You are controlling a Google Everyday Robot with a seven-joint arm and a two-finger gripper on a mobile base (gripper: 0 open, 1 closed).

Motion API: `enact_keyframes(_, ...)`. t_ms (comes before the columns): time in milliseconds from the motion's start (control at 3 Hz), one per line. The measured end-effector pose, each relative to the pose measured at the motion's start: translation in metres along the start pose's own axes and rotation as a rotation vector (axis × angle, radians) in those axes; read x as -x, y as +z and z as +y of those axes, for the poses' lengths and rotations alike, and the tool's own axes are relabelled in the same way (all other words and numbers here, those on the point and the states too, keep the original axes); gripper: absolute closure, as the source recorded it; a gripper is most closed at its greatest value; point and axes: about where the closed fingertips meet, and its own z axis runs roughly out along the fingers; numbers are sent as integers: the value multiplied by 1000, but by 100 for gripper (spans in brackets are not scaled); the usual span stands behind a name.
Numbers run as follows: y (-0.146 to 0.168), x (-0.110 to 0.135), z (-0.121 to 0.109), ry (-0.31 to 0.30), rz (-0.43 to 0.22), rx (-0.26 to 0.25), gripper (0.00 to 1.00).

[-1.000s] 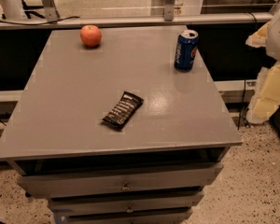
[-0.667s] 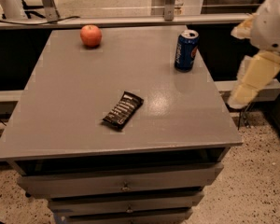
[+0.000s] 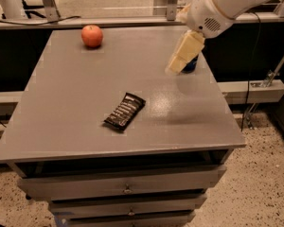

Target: Move apple near rxbar chocolate

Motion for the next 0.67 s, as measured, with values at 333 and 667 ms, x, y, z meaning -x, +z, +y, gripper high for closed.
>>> enact_keyframes(333, 53, 51, -43, 13, -117, -60, 0)
enact_keyframes(667, 53, 51, -43, 13, -117, -59, 0)
